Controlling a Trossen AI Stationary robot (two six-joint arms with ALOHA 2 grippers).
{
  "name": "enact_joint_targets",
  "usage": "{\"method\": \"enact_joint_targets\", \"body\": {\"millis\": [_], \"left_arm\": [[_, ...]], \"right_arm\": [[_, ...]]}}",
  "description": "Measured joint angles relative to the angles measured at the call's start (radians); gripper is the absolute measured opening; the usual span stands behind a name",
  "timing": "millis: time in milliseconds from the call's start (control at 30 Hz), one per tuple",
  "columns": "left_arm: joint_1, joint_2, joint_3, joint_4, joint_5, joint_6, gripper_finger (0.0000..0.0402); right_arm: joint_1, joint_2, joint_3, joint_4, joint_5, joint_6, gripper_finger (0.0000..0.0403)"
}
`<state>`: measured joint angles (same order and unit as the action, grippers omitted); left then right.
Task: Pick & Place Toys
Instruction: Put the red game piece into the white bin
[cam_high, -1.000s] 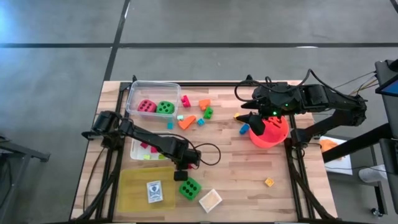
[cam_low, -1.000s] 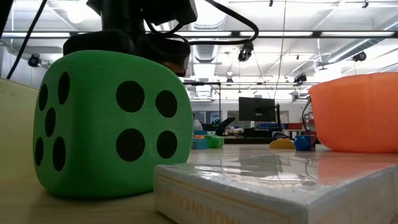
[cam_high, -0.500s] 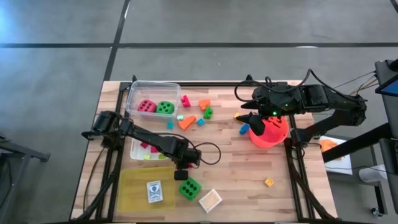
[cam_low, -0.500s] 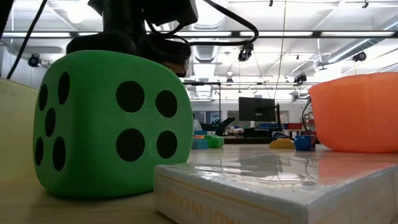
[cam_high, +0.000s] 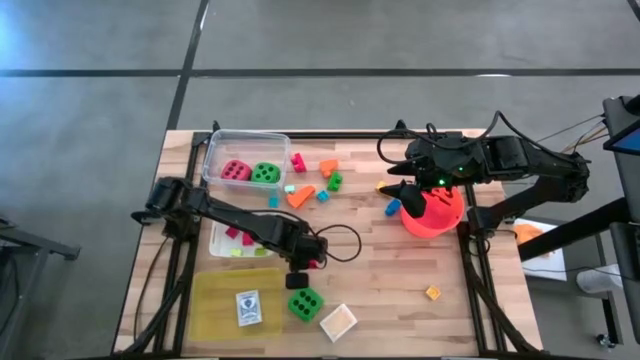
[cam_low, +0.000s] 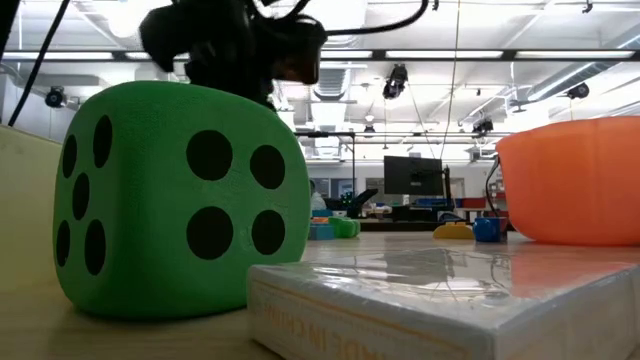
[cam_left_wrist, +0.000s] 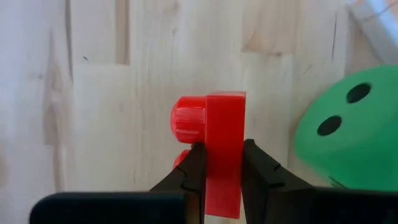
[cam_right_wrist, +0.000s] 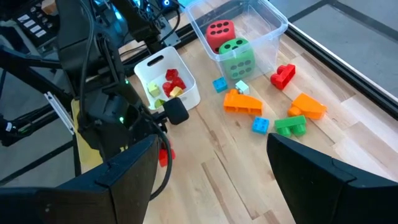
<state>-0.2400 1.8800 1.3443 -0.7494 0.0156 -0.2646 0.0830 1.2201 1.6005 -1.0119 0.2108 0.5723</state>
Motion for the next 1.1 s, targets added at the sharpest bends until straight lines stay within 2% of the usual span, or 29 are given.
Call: {"method": "enact_joint_targets", "body": {"millis": [300,667,933,1100], "left_arm": [[0.027,-0.041,0.074,-0.081,-0.009,-0.005,0.0050],[0.056,-0.203,0.075,-0.198,-0.083,-0.070,0.0050],[0.067,-0.317,0.065,-0.435,-0.176,-0.224,0.0050],[0.069,-0.418,-0.028,-0.464,-0.182,-0.351,0.0050]], "right_arm": [[0.000,0.000,0.000,0.000,0.000,0.001,0.0292],[0.000,0.000,0.000,0.000,0.000,0.001,0.0292],[0.000,0.000,0.000,0.005,0.000,0.003,0.0292],[0.000,0.000,0.000,0.006,0.000,0.004,0.0292]]}}
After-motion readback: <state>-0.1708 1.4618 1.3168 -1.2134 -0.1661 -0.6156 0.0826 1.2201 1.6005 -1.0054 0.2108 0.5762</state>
